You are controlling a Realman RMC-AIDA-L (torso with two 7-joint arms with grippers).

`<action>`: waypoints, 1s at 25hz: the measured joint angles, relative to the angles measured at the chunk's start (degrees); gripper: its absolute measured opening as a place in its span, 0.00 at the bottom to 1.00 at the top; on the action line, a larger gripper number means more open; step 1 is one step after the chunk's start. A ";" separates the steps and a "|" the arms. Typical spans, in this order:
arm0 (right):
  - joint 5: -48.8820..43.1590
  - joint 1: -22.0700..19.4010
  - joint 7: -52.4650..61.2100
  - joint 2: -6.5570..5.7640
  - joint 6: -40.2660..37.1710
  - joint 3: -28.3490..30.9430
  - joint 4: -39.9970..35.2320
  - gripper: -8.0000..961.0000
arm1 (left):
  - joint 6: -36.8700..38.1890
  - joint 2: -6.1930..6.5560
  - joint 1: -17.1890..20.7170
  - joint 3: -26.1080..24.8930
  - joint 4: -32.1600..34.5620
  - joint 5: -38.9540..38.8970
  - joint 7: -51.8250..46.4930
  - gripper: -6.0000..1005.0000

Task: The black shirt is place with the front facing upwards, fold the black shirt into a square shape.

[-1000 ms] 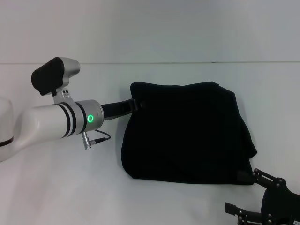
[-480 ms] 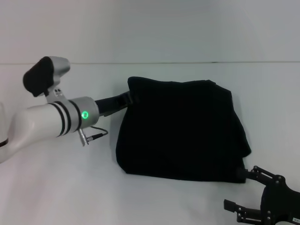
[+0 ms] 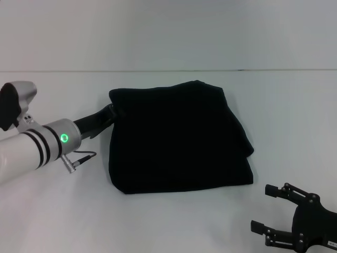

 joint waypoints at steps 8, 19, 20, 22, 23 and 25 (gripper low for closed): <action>0.02 0.09 0.00 0.07 0.03 0.16 0.00 0.98 | 3.86 -0.01 0.08 0.01 1.17 -0.39 4.87 0.08; 1.32 0.13 -0.22 0.08 0.11 2.66 0.00 0.98 | 21.92 5.83 1.67 0.63 2.48 0.07 9.27 0.23; 1.82 0.16 -0.30 0.09 0.11 3.08 0.08 0.98 | 25.94 6.53 2.39 0.49 2.96 0.05 11.14 0.24; 3.50 0.21 -0.52 0.09 0.11 3.81 0.44 0.98 | 31.94 6.99 4.08 0.09 5.01 -0.01 14.45 0.28; 4.17 0.28 -0.58 0.09 0.11 3.97 0.57 0.98 | 35.86 6.77 5.76 0.03 7.40 0.02 17.13 0.36; 4.81 0.72 -0.75 0.09 0.14 3.96 0.64 0.98 | 42.53 5.61 8.79 0.28 12.26 1.16 23.56 0.51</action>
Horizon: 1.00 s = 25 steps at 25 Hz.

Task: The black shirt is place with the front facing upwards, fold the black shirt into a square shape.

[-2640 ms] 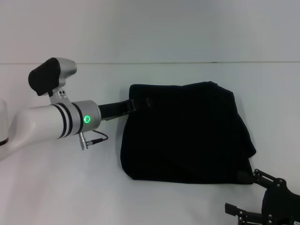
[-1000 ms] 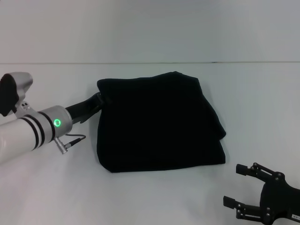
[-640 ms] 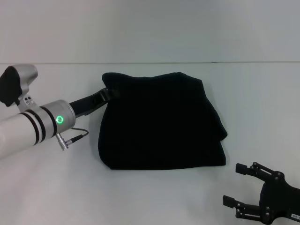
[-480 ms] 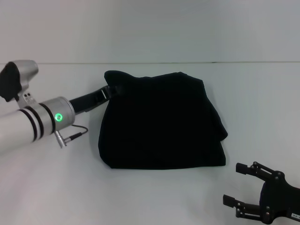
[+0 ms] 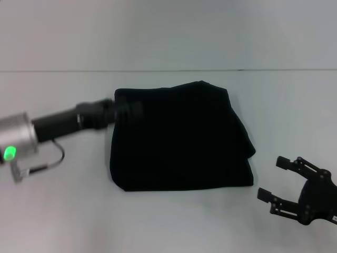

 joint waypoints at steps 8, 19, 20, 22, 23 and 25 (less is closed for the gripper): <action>-0.11 1.59 -1.74 0.08 2.81 -0.61 1.76 0.98 | 12.36 -3.88 9.75 -0.20 6.25 6.49 24.95 0.84; -0.77 1.08 -7.95 0.01 8.27 -0.91 5.57 0.98 | 8.46 -4.61 13.18 -3.35 6.46 15.51 26.86 0.94; -0.78 1.07 -7.94 0.00 8.42 -0.91 5.72 0.98 | 8.05 -4.60 13.09 -3.36 6.09 15.55 26.96 0.94; -0.78 1.03 -7.95 0.00 8.93 -0.91 5.83 0.98 | 7.46 -4.56 12.96 -3.38 5.67 15.58 27.12 0.94; -0.78 1.02 -7.95 0.00 9.09 -0.91 5.84 0.98 | 7.23 -4.56 12.92 -3.38 5.63 15.59 27.10 0.94; -0.78 1.01 -7.95 0.00 9.22 -0.91 5.85 0.98 | 6.91 -4.59 12.86 -3.36 5.62 15.61 27.05 0.94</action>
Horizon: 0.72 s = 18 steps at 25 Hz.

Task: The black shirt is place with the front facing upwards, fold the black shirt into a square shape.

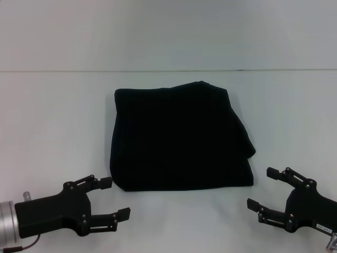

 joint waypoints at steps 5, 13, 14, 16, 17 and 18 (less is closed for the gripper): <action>0.01 0.02 -0.01 0.01 0.06 0.03 0.14 0.98 | -0.26 0.06 -0.14 -0.03 -0.04 0.04 -0.03 0.94; 0.03 0.22 -0.05 -0.01 0.07 0.22 0.70 0.98 | -0.33 0.25 -0.24 0.17 -0.05 0.09 -0.18 0.94; 0.04 0.22 -0.05 -0.01 0.07 0.29 0.71 0.98 | -0.33 0.25 -0.24 0.16 -0.05 0.09 -0.18 0.94; 0.07 0.22 -0.07 0.00 0.07 0.36 0.72 0.98 | -0.33 0.24 -0.19 0.08 -0.05 0.09 -0.18 0.94; 0.07 0.24 -0.06 0.00 0.07 0.37 0.72 0.98 | -0.33 0.24 -0.16 0.05 -0.05 0.09 -0.18 0.94; 0.07 0.27 -0.07 0.01 0.07 0.38 0.72 0.98 | -0.32 0.23 -0.14 0.03 -0.05 0.09 -0.18 0.94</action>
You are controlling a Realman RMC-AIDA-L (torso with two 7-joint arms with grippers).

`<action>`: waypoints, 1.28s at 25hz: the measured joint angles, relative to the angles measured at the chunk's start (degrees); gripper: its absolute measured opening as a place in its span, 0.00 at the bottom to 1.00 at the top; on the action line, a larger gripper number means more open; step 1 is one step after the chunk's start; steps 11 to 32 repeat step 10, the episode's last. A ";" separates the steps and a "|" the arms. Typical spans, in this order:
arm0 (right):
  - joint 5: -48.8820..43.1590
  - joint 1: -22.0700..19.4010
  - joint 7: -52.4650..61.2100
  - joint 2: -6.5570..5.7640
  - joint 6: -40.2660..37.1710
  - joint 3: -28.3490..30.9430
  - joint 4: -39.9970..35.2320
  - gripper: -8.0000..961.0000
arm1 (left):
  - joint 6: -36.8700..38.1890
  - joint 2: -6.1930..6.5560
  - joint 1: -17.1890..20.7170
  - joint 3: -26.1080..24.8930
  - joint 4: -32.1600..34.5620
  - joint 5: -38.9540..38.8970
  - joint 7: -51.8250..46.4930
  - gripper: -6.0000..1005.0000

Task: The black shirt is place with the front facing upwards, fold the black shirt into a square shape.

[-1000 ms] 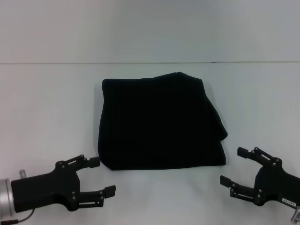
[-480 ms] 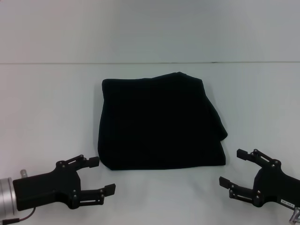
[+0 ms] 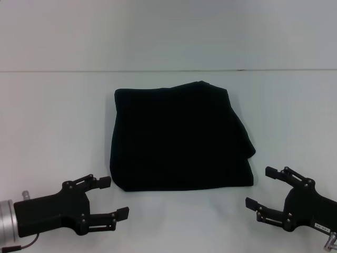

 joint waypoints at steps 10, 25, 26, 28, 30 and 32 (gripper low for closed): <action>0.17 0.06 -0.03 0.08 0.00 0.17 0.33 0.98 | 0.58 -0.12 0.06 0.23 0.00 0.00 0.03 0.94; 0.17 0.06 -0.03 0.08 0.00 0.17 0.33 0.98 | 0.58 -0.12 0.06 0.23 0.00 0.00 0.03 0.94; 0.17 0.06 -0.03 0.08 0.00 0.17 0.33 0.98 | 0.58 -0.12 0.06 0.23 0.00 0.00 0.03 0.94; 0.17 0.06 -0.03 0.08 0.00 0.17 0.33 0.98 | 0.58 -0.12 0.06 0.23 0.00 0.00 0.03 0.94; 0.17 0.06 -0.03 0.08 0.00 0.17 0.33 0.98 | 0.58 -0.12 0.06 0.23 0.00 0.00 0.03 0.94; 0.17 0.06 -0.03 0.08 0.00 0.17 0.33 0.98 | 0.58 -0.12 0.06 0.23 0.00 0.00 0.03 0.94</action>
